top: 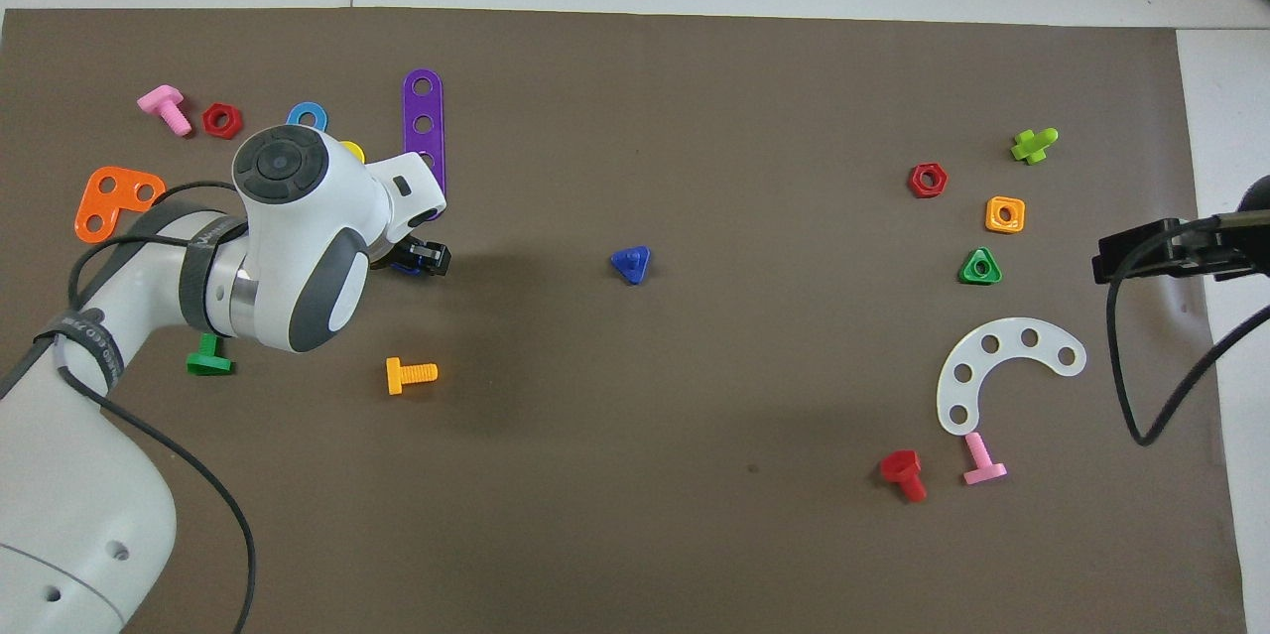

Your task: Unscrew and place screws in storage area

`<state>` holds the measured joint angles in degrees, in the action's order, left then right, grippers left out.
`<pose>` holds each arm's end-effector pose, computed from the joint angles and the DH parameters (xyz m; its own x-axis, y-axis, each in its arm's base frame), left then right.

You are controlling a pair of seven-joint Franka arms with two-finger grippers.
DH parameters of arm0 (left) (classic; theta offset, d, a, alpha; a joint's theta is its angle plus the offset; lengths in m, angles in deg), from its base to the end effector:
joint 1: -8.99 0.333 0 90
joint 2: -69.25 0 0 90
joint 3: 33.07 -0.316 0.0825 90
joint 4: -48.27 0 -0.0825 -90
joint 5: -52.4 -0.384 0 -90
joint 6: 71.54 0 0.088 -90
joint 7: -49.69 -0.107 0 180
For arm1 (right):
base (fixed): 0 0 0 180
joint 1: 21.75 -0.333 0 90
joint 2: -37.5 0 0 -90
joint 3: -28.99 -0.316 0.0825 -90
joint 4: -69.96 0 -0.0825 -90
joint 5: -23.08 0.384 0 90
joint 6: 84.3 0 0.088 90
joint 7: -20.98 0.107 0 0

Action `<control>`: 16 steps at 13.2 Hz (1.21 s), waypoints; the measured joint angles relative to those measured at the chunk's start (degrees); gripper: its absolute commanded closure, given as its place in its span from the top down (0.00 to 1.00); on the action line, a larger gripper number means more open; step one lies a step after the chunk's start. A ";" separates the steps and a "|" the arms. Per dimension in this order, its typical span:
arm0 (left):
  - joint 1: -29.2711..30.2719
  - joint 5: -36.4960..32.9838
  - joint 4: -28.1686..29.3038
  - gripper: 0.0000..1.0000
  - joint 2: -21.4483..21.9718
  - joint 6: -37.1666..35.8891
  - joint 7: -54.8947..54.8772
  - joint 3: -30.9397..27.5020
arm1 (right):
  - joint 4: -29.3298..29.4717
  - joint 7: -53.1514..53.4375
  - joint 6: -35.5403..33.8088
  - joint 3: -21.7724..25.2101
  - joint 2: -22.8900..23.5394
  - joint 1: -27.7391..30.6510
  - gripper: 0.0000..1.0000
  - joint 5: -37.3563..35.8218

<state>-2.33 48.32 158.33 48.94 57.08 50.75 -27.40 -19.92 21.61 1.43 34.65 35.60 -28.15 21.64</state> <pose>0.5923 -0.1758 0.3062 0.9497 -0.3119 -0.0282 -0.3125 -0.9497 -0.0206 0.5366 0.0031 0.6371 0.9992 0.0002 -0.0392 0.0011 -0.9998 0.0223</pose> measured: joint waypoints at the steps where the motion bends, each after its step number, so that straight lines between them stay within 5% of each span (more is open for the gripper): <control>1: 0.05 0.00 -0.15 1.00 0.31 0.09 -0.01 -0.01 | 0.00 0.00 0.00 0.00 0.00 0.00 1.00 0.00; 4: 2.04 0.27 -2.82 1.00 1.96 -1.49 -0.01 -0.16 | 0.00 0.00 0.00 0.00 0.00 0.00 1.00 0.00; 11: 11.64 0.69 -12.44 1.00 5.86 -16.37 -5.49 -0.72 | 0.00 0.00 0.00 0.00 0.00 0.00 1.00 0.00; 16: 12.50 0.82 -19.00 1.00 9.20 -29.33 -5.25 -0.94 | 0.00 0.00 0.00 0.00 0.00 0.00 1.00 0.00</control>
<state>10.17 49.14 139.34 58.13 27.76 45.51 -28.34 -19.92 21.61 1.43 34.65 35.60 -28.15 21.64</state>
